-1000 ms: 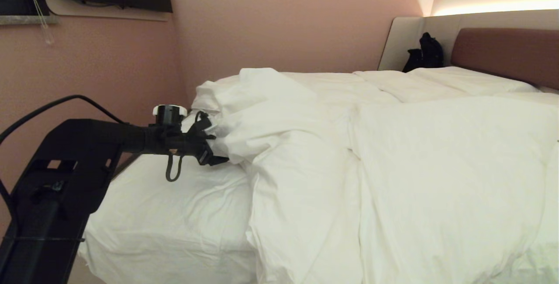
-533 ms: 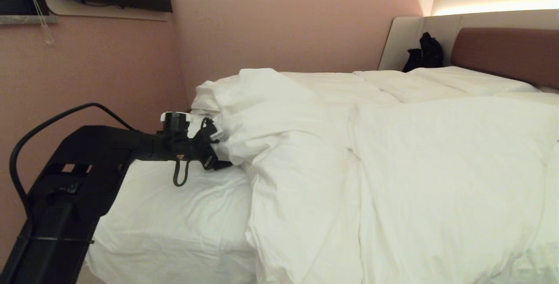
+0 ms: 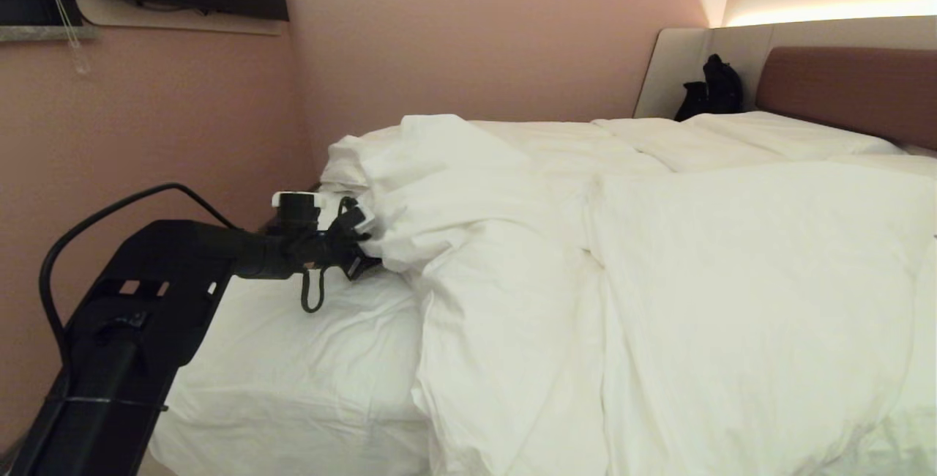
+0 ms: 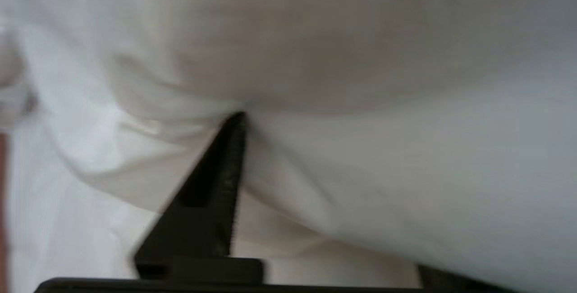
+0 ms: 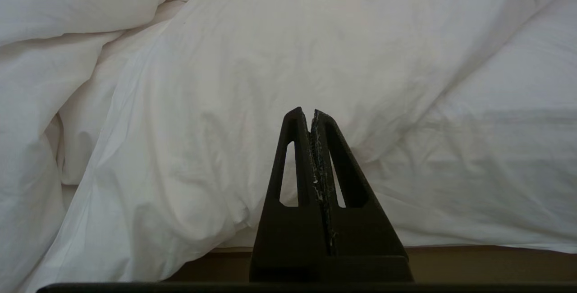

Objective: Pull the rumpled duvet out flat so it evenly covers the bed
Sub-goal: Hold the folded corner of the quilt, then flatten the corners of the folded blanket

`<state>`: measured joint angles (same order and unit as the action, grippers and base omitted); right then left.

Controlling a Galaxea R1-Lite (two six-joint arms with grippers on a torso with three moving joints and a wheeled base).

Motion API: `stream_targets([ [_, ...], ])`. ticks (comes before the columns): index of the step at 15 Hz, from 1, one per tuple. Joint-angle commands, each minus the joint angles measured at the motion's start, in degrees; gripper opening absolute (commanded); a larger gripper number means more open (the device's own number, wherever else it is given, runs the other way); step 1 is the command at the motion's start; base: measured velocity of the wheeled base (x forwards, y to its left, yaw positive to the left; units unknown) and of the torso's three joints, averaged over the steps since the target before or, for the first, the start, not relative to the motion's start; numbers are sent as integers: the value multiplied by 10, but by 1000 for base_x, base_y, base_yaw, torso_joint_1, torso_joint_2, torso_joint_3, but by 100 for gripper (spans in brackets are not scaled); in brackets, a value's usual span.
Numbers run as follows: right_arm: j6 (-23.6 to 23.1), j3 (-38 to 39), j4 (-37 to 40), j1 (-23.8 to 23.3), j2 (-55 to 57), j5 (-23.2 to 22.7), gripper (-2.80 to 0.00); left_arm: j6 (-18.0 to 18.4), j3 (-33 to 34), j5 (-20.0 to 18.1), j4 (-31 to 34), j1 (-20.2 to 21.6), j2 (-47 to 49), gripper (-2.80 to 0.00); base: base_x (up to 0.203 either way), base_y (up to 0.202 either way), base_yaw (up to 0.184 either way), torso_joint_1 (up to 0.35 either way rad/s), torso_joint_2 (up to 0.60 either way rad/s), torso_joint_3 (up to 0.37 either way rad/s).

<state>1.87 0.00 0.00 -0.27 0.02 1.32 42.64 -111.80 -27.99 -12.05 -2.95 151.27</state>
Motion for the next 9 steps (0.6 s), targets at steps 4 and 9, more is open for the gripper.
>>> stream_targets([
  [4,0,0,0,0,1,0,-280,1,0,7,-29,0,14,-280,0,0,0,0,0,0],
  [9,1,0,0,0,0,0,-280,0,1,31,-29,5,-2,-280,0,0,0,0,0,0],
])
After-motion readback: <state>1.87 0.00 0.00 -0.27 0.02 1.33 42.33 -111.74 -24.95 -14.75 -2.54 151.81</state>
